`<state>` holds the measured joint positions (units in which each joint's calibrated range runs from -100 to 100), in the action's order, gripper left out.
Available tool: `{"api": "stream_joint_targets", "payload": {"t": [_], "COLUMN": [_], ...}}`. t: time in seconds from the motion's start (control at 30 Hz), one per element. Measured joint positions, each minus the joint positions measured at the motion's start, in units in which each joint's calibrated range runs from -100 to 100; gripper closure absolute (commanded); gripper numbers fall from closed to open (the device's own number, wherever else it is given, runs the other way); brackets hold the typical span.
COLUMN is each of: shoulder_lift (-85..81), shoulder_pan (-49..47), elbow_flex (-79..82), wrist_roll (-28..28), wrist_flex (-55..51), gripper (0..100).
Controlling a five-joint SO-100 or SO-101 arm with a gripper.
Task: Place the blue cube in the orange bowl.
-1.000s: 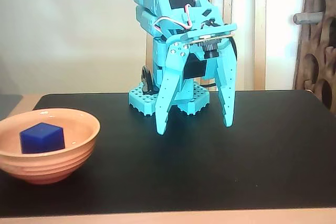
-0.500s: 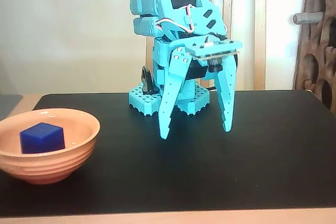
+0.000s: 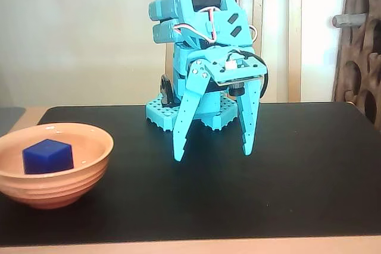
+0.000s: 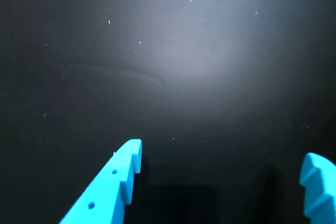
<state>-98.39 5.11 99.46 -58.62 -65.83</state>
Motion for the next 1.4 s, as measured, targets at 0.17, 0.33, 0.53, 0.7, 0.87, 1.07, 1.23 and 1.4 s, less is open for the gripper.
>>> {"api": "stream_joint_targets", "payload": {"t": [0.17, 0.33, 0.53, 0.7, 0.87, 1.07, 1.23, 1.4], "shoulder_lift": [0.0, 0.0, 0.0, -0.1, -0.1, -0.1, -0.1, -0.1], "shoulder_pan": [2.3, 3.7, 6.6, 7.2, 7.2, 7.1, 7.1, 7.1], "elbow_flex": [0.0, 0.0, 0.0, 0.0, 0.0, 0.0, 0.0, 0.0], "wrist_roll": [0.0, 0.0, 0.0, 0.0, 0.0, 0.0, 0.0, 0.0], "wrist_flex": [-1.3, -4.0, -7.2, -8.5, -8.7, -8.7, -8.7, -8.7], "gripper": [66, 75, 83, 91, 96, 100, 100, 99]}}
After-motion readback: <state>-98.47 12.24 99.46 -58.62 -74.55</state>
